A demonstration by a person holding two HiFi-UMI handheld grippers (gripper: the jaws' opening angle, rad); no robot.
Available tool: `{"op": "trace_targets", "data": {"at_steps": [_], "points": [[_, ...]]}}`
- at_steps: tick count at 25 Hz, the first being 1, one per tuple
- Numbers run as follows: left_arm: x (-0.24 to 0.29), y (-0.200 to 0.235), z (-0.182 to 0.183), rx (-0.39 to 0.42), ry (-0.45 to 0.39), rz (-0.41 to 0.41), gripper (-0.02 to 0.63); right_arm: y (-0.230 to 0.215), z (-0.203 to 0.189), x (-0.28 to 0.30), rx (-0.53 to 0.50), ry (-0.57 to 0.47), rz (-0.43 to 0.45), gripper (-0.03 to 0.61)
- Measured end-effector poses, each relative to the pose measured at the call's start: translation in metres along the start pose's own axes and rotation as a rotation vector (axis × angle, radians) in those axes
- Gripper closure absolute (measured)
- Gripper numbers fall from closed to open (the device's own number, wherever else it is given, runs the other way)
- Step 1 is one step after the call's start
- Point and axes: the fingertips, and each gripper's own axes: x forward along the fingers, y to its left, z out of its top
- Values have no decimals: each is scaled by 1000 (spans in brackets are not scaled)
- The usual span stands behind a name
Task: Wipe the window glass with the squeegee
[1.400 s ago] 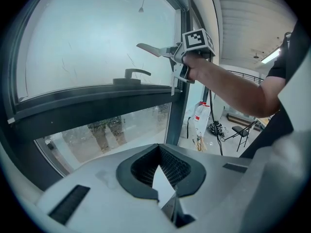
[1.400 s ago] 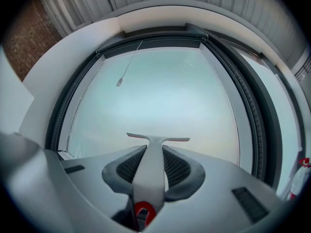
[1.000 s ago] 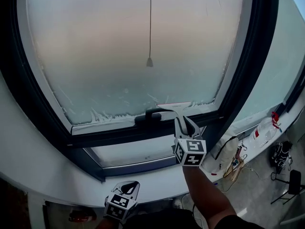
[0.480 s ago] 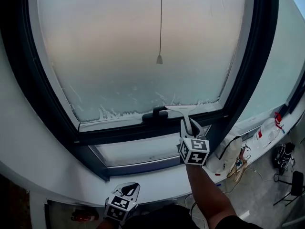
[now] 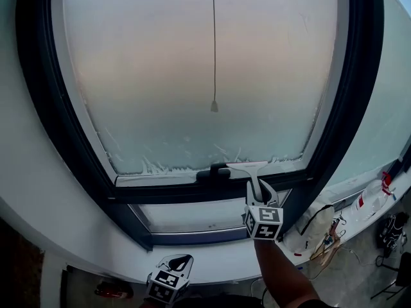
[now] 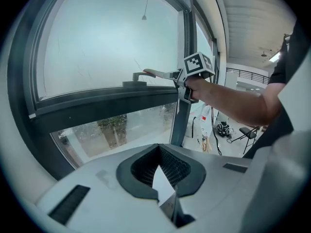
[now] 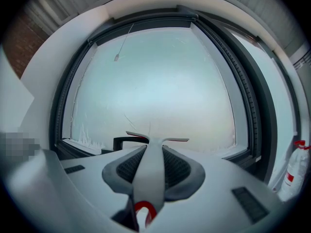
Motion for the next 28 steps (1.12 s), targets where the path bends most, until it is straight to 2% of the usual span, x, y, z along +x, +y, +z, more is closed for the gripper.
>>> {"op": "trace_targets", "data": {"at_steps": [4,7,10,15,20,24,28], "points": [[7,-10,12,-3,-7,32,614,2,15,-7,26,-57,56,491],[12,-19,12,-3,-8,53,614,1,48,-13,1,-152,86,491],[11,-21,5,-22,-5,69,614,5,101,-14,-17,-258,113,491],[5,-12,7,-28,-19,81,614,21,215,-13,-19,-427,169,491],[-12,11,14,30,-36,75,614,28,301,-4,-67,-526,97,491],[-32,31,2,35,-26,68,614,50,345,0,-88,-565,61,491],[-43,47,-8,45,-24,49,614,94,372,3,-107,-577,72,491]]}}
